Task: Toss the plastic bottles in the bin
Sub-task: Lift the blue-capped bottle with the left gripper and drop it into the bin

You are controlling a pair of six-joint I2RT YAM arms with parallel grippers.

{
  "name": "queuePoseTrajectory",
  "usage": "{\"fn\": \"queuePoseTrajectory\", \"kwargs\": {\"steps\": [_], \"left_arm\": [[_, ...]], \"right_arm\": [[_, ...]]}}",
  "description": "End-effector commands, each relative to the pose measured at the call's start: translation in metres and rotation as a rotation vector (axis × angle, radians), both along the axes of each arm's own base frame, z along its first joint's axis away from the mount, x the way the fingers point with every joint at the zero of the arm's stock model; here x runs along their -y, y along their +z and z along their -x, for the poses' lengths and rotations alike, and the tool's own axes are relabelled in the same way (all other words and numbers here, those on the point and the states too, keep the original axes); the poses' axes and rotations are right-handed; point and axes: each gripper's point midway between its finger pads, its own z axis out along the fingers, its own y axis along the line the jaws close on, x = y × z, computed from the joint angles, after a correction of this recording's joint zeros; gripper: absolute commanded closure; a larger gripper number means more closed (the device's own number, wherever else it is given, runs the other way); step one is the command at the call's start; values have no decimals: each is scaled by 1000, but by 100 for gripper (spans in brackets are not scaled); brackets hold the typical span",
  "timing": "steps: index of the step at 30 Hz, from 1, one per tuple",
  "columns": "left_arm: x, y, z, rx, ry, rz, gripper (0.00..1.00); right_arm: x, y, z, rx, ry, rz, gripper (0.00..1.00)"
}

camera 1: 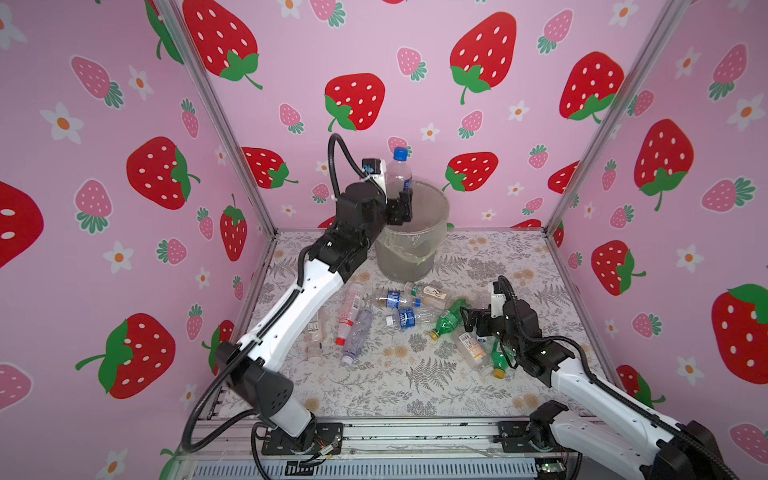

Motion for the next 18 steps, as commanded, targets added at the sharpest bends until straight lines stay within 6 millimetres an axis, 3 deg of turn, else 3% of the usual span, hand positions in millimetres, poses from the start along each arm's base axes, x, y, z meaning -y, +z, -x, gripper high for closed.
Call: {"fn": "queuePoseTrajectory", "kwargs": {"steps": [1,2,6,11,15,18], "left_arm": [[8,-41,-34,-192,-33,-76,7],[10,-42,-37,-214,-34,-82,6],[11,-49,-35,-257,-41,-87,1],[-4,-28,-1,-155,-55,-30,1],[-29,-11,33,-80,-23,4,1],[-41,-15,52,-88,-12,-10,1]], "right_arm": [[4,15,-4,29,-20,-2,1],[6,24,-2,52,-24,-18,1],[13,26,2,69,-43,-20,1],[14,23,2,67,-42,-4,1],[12,20,0,60,-36,13,1],[11,20,-2,60,-35,18,1]]}}
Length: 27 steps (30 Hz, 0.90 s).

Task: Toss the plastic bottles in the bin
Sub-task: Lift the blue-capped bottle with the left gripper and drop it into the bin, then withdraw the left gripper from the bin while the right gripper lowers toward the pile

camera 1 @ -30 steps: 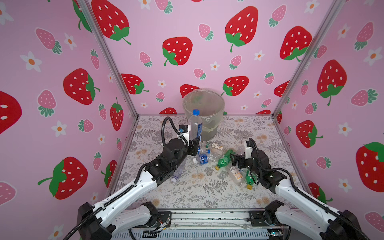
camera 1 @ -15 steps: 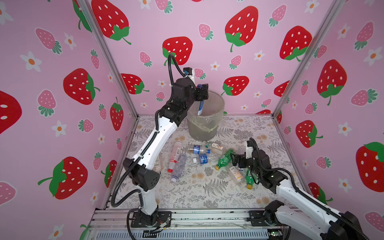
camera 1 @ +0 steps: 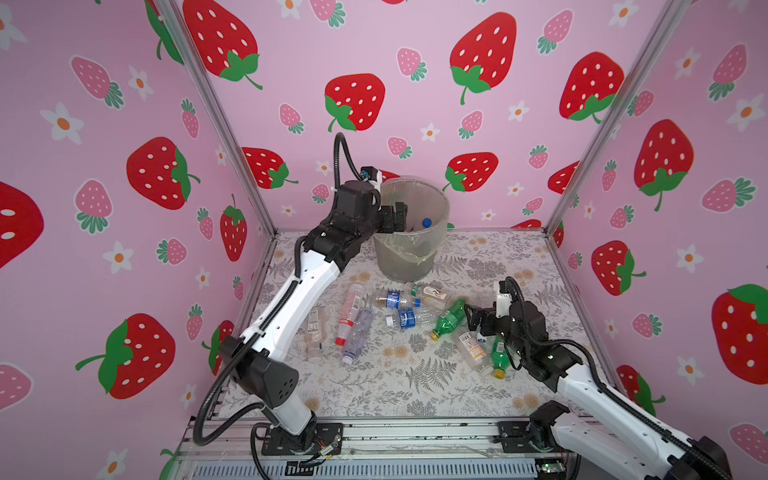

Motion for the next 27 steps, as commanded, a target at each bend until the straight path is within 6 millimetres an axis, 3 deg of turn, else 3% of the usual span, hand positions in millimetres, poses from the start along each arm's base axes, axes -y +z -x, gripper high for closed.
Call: {"fn": "queuePoseTrajectory", "kwargs": {"steps": [1,5,14,16,20,27], "left_arm": [[-15,27,17,88,27,34,1],[-25,-4,34,13,31,-23,1],[-46,-99,55,-164,80,-113,1],[-43,-116,61,-224,59,-123,1],[-37,-136,72,-298,6,-125,1],[-38,-153,86,-320,-23,-110,1]], "right_arm": [[4,3,-4,6,-15,20,1],[3,2,-5,-1,-15,30,1],[5,2,-5,-26,-27,46,1],[6,-8,-7,-62,-37,77,1],[8,-14,-7,-97,-49,90,1],[12,-30,-1,-157,-50,127,1]]}}
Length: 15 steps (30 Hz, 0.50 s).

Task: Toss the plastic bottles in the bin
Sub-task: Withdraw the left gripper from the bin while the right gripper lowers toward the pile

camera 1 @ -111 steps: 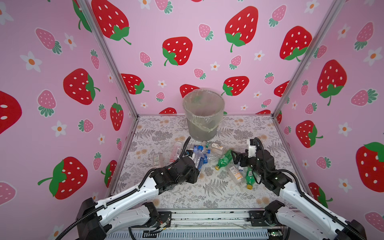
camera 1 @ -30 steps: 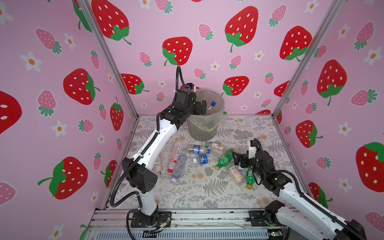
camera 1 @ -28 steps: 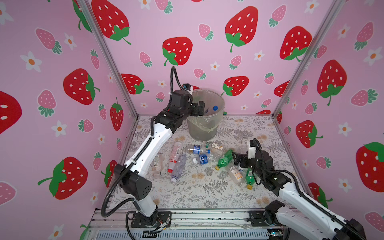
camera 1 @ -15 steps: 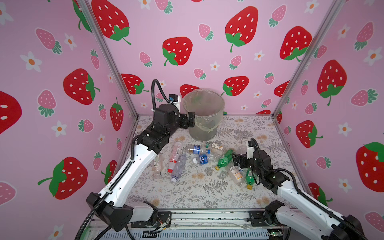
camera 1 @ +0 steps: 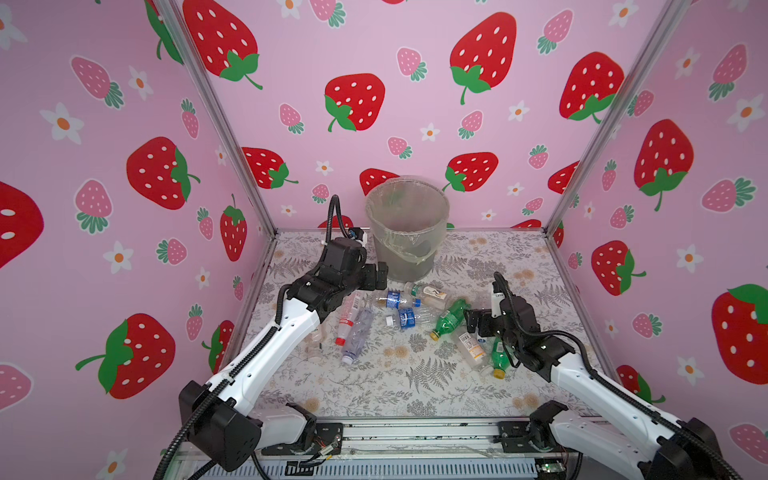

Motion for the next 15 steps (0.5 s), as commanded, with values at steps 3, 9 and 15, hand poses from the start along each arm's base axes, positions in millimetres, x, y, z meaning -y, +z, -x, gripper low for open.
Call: {"fn": "queuePoseTrajectory", "kwargs": {"steps": [3,9,15], "left_arm": [[7,-10,16,-59,-63,32,1],[0,-32,24,-89,-90,-49,1],[-10,-30,31,-59,-103,-126,1]], "right_arm": [[9,-7,4,-49,-32,37,1],[13,-24,10,-97,-30,69,1],[18,-41,18,-157,-41,90,1]]}}
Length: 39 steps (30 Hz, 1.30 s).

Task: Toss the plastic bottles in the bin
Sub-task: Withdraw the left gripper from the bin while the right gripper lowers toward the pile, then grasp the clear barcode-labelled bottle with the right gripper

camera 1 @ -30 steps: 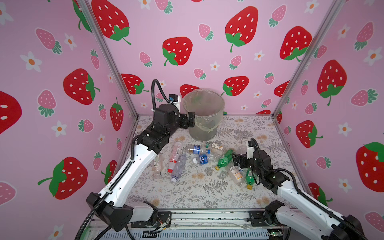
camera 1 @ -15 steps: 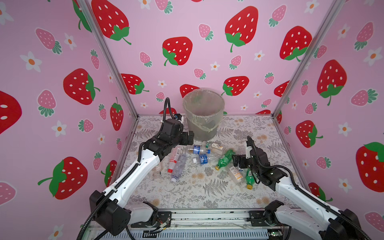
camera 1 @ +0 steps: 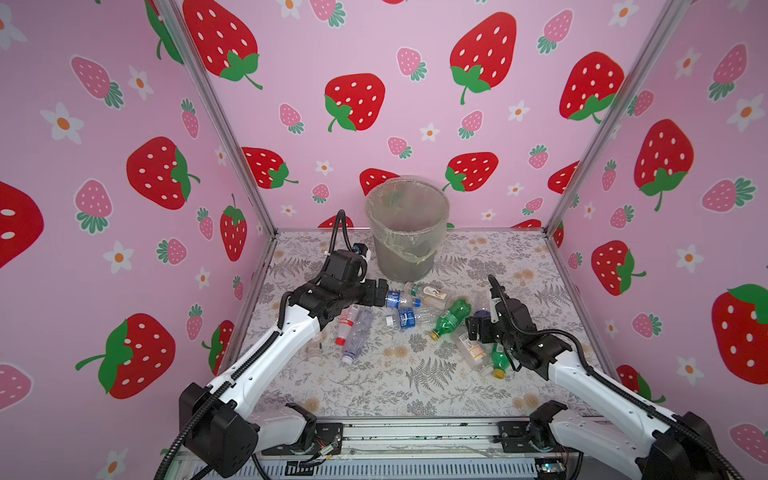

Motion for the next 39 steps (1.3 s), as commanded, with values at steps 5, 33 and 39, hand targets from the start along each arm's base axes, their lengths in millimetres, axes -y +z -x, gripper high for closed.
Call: {"fn": "queuePoseTrajectory", "kwargs": {"steps": [5,33,39], "left_arm": [[-14,13,12,101,-10,-122,1],[-13,-3,7,33,-12,-202,1],[-14,-1,8,38,-10,-199,1]], "right_arm": [[5,-25,11,-92,-26,5,1],[-12,-64,47,-242,97,-77,2],[-15,-65,50,-248,107,-96,3]]}}
